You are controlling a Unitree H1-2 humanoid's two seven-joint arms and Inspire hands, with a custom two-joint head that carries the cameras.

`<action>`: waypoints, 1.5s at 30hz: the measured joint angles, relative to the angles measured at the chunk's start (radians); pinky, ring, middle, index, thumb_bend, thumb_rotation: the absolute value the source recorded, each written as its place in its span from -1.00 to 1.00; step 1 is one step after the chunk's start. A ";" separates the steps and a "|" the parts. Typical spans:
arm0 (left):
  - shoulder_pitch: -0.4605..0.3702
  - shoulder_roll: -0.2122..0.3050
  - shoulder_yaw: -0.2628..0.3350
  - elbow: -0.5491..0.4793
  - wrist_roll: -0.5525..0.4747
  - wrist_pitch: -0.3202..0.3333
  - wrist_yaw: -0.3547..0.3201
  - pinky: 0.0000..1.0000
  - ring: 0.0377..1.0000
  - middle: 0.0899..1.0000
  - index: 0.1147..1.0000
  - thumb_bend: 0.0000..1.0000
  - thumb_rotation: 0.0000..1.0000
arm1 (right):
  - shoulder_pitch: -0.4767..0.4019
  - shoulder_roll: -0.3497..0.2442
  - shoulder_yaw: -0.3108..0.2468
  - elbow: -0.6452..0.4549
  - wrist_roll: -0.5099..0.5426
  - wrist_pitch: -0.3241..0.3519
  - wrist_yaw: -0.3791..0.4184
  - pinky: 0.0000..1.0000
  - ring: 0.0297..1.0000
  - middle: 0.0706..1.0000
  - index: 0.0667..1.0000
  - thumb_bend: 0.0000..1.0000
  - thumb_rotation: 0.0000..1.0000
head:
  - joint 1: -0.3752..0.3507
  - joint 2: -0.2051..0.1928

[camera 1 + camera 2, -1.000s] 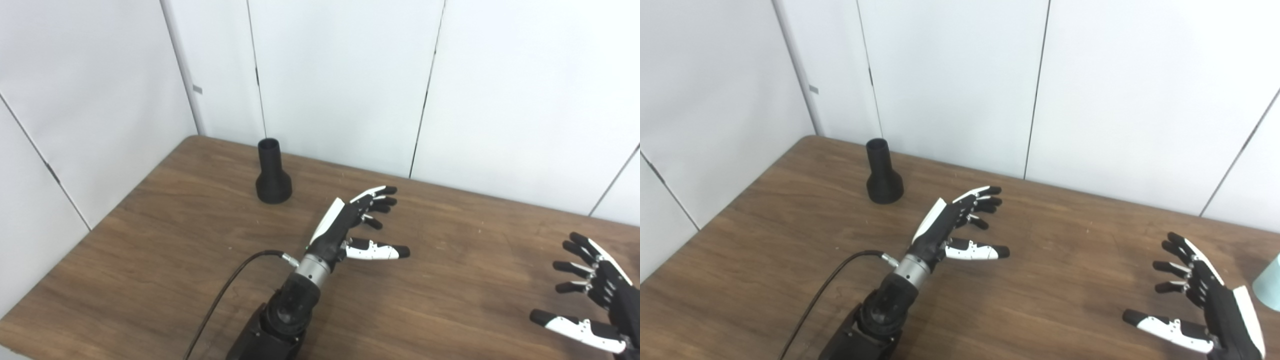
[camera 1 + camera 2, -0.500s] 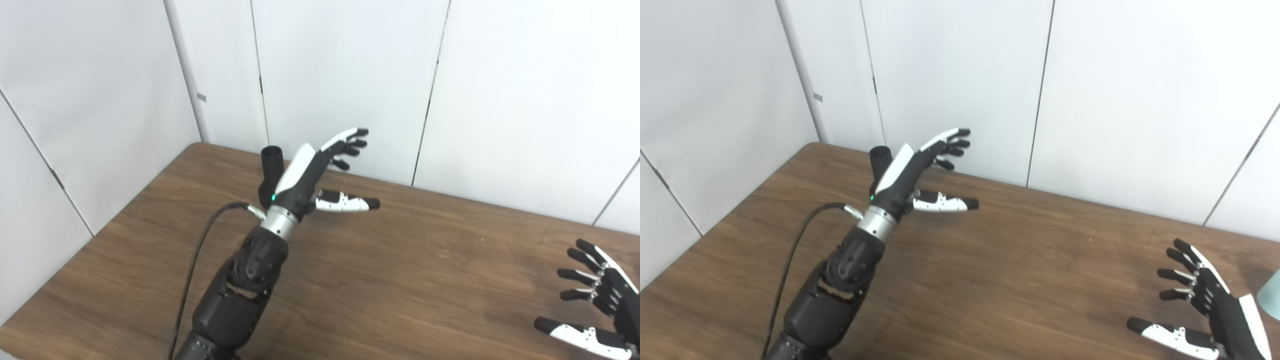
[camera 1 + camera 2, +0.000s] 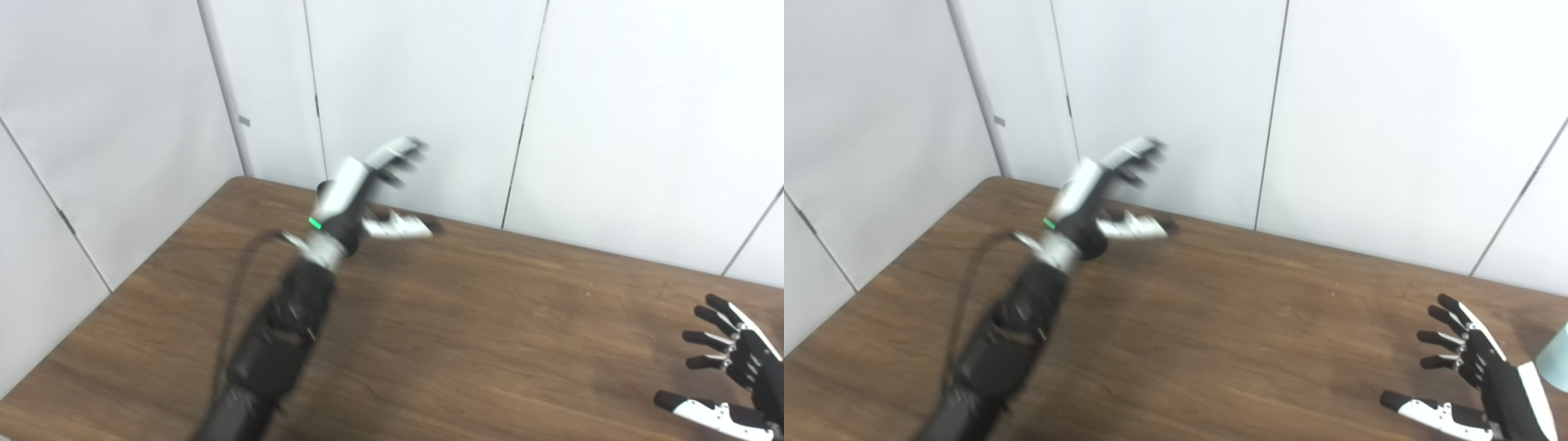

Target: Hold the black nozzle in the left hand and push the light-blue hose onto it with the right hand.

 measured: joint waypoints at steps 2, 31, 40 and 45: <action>-0.017 0.009 0.001 -0.002 0.004 0.001 0.017 0.49 0.66 0.66 0.66 0.55 -0.57 | -0.002 -0.003 0.000 0.000 0.000 0.000 0.000 0.15 0.45 0.69 0.78 0.58 -0.71 | -0.002 0.002; 0.009 0.000 -0.009 0.012 0.013 0.075 0.021 0.72 0.86 0.78 0.71 0.77 -0.48 | -0.005 -0.004 0.002 0.000 0.001 0.000 0.001 0.14 0.44 0.69 0.77 0.59 -0.70 | -0.003 0.003; 0.008 0.005 -0.027 0.001 0.061 0.195 0.004 0.94 0.95 0.85 0.79 0.96 -0.27 | -0.005 -0.004 0.002 0.000 0.001 0.000 0.001 0.13 0.43 0.68 0.76 0.60 -0.70 | -0.003 0.003; 0.011 0.005 -0.032 -0.004 0.084 0.318 -0.025 1.00 0.97 0.89 0.81 1.00 -0.24 | -0.005 -0.004 0.002 0.000 0.000 0.001 0.001 0.13 0.42 0.69 0.77 0.60 -0.71 | -0.008 0.003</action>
